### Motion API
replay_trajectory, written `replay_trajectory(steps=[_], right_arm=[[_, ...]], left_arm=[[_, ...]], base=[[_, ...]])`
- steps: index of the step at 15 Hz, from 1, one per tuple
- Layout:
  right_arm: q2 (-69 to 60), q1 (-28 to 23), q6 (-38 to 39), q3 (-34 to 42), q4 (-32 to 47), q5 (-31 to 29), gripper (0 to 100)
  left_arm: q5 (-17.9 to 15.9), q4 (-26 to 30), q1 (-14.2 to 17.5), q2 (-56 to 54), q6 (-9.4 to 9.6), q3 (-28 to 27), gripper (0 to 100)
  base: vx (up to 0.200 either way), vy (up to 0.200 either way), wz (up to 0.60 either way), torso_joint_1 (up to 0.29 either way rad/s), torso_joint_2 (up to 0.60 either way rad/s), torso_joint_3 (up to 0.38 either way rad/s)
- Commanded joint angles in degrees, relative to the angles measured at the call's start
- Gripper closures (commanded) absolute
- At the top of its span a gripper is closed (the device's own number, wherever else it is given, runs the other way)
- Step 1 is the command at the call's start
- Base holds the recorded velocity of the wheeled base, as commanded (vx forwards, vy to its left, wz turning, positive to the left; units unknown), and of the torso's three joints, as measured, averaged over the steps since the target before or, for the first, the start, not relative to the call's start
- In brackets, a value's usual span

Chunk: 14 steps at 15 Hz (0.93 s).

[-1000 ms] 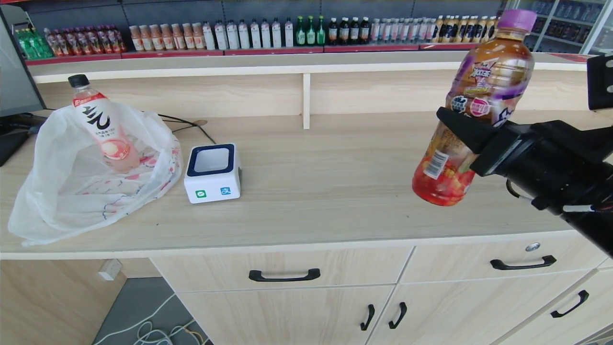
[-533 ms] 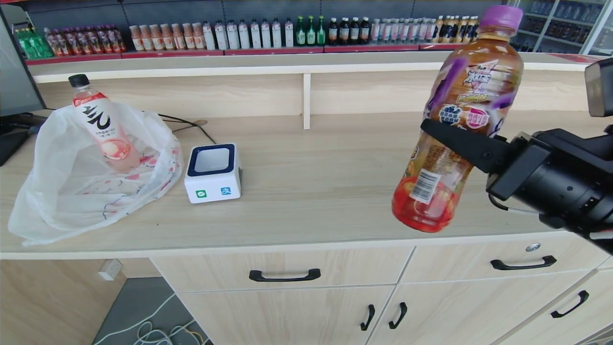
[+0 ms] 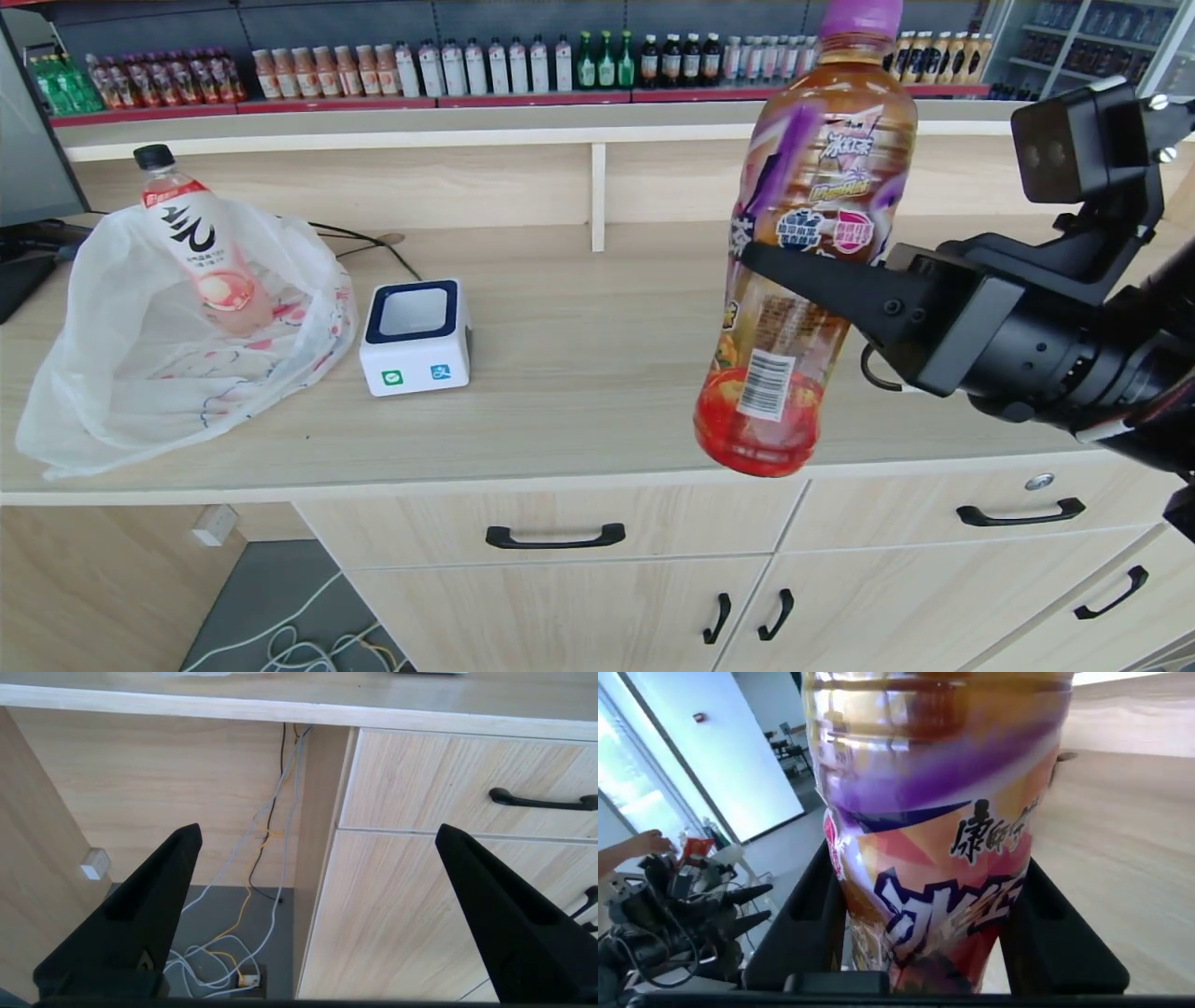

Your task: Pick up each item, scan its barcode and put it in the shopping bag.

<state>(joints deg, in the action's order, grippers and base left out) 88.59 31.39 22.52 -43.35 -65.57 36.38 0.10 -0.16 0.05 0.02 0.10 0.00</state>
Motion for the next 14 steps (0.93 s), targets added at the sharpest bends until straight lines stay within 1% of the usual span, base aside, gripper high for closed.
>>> replay_trajectory(steps=[1, 3, 4, 5, 7, 14], right_arm=[[1.6, 0.8, 0.9, -0.3, -1.2, 1.9, 100], [1.4, 0.9, 5.3, -0.4, -4.6, 7.7, 100], [1.3, 1.0, 6.9, -0.5, -5.7, 9.0, 100], [1.1, 1.0, 10.4, -0.4, -8.2, 11.5, 100], [1.1, 1.3, 15.4, -0.9, -10.6, 14.2, 100], [2.6, 5.2, 16.4, -1.8, -10.7, 15.0, 100]], left_arm=[[0.0, 0.0, 0.0, 0.0, -0.01, 0.0, 0], [0.0, 0.0, 0.0, 0.0, -0.01, 0.0, 0], [0.0, 0.0, 0.0, 0.0, -0.01, 0.0, 0], [0.0, 0.0, 0.0, 0.0, -0.01, 0.0, 0], [0.0, 0.0, 0.0, 0.0, -0.01, 0.0, 0], [0.0, 0.0, 0.0, 0.0, -0.01, 0.0, 0]], base=[[0.000, 0.000, 0.00, 0.000, 0.00, 0.000], [0.000, 0.000, 0.00, 0.000, 0.00, 0.000], [0.000, 0.000, 0.00, 0.000, 0.00, 0.000], [0.000, 0.000, 0.00, 0.000, 0.00, 0.000], [0.000, 0.000, 0.00, 0.000, 0.00, 0.000], [0.000, 0.000, 0.00, 0.000, 0.00, 0.000]])
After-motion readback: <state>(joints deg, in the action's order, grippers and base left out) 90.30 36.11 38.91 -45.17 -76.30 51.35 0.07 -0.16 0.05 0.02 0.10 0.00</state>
